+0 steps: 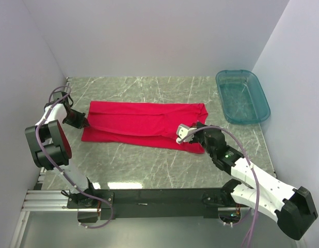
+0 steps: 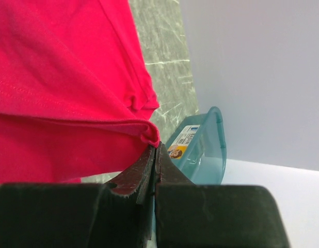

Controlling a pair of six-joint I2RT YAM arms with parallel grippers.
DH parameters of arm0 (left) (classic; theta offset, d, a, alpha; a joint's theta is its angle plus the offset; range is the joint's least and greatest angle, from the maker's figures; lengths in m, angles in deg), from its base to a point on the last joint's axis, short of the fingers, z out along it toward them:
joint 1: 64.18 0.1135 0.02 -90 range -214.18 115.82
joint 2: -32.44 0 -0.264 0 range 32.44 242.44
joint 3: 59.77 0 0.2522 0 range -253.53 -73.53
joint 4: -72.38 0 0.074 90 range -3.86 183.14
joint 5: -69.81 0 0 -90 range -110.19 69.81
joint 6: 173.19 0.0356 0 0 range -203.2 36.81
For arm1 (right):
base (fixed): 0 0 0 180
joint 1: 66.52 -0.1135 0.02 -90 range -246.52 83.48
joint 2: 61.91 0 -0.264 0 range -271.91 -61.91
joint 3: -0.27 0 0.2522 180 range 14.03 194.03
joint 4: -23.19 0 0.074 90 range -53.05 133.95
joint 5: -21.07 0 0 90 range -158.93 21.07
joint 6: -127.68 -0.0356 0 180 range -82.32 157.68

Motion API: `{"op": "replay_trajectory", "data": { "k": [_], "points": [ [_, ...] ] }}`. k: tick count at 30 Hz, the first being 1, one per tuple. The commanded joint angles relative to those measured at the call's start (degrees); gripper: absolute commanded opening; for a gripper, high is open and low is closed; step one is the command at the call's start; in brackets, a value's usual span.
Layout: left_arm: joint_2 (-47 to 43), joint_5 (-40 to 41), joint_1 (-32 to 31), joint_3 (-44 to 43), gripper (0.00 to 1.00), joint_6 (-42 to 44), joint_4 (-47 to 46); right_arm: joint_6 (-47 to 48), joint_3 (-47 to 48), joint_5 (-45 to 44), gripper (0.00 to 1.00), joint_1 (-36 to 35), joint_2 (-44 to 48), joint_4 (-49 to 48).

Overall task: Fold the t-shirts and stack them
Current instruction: Fold the tshirt

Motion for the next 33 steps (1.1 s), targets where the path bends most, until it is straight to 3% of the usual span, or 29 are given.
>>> {"op": "replay_trajectory", "data": {
  "k": [1,33],
  "points": [
    [0.47,1.19,-0.13,-2.64,0.01,1.54,-0.3,0.19,3.83,1.77,0.0,1.42,-0.84,-4.68],
    [3.73,1.02,-0.13,-5.02,0.01,1.63,-0.74,0.1,8.22,9.15,0.0,8.63,-7.88,-7.76]
  ]
}}
